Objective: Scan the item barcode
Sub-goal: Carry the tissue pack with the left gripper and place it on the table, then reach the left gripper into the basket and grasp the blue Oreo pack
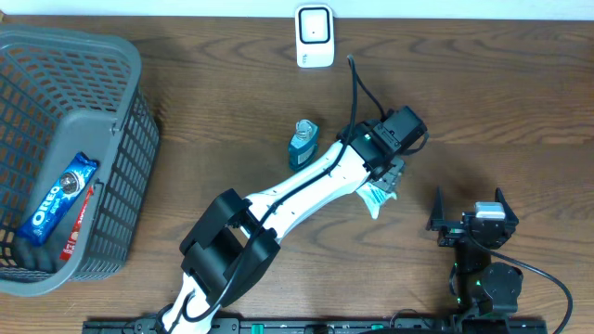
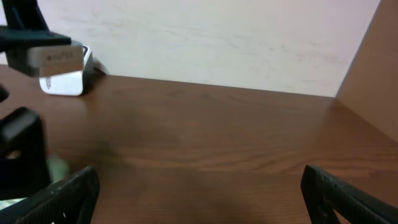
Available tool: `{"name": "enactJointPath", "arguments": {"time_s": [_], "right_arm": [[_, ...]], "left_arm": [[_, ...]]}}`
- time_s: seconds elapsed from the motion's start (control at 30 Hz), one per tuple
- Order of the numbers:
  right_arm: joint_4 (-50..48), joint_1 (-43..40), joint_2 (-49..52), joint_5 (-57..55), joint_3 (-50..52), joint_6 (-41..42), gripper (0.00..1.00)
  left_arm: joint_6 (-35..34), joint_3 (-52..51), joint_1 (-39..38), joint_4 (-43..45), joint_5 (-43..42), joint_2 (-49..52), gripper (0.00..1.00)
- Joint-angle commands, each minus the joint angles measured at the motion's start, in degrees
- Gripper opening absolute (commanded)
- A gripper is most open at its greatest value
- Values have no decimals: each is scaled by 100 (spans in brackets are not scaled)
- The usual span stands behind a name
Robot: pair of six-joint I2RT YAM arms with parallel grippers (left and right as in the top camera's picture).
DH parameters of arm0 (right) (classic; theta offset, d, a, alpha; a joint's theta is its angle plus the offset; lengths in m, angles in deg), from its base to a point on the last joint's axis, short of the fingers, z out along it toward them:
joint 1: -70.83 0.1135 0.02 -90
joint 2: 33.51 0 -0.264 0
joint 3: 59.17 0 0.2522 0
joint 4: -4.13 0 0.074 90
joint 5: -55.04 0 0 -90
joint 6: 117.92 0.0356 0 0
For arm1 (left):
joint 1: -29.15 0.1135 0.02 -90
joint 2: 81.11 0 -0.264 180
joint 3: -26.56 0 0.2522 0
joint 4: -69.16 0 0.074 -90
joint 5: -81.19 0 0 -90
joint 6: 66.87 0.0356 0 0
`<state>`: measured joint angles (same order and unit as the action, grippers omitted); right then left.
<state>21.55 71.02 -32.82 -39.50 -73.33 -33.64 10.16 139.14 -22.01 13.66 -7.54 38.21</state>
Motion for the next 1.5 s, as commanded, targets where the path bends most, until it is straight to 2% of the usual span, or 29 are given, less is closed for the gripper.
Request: {"name": "enactJointPath", "arguments": {"time_s": [0.0, 0.3, 0.4, 0.63, 0.77, 1.0, 1.37, 1.47], "right_arm": [[20, 46, -35, -31, 7, -76, 99], [22, 46, -35, -31, 7, -76, 99], [22, 46, -35, -31, 7, -76, 99], [20, 46, -35, -31, 7, -76, 99], [22, 46, -35, -31, 7, -76, 99], [20, 46, -35, -31, 7, -76, 99], [20, 46, -35, -31, 7, -76, 99], [22, 46, -35, -31, 7, -76, 99]], "left_arm": [[142, 61, 7, 44, 138, -50, 86], [634, 474, 24, -101, 210, -1279, 97], [640, 616, 92, -142, 595, -1937, 100], [697, 654, 551, -278, 1696, -3659, 99], [697, 654, 1045, -319, 2330, -4448, 99], [697, 651, 2184, -686, 2389, -5353, 99], [671, 654, 3720, -680, 2391, -5584, 99], [409, 651, 4301, -686, 2531, -5490, 99]]}}
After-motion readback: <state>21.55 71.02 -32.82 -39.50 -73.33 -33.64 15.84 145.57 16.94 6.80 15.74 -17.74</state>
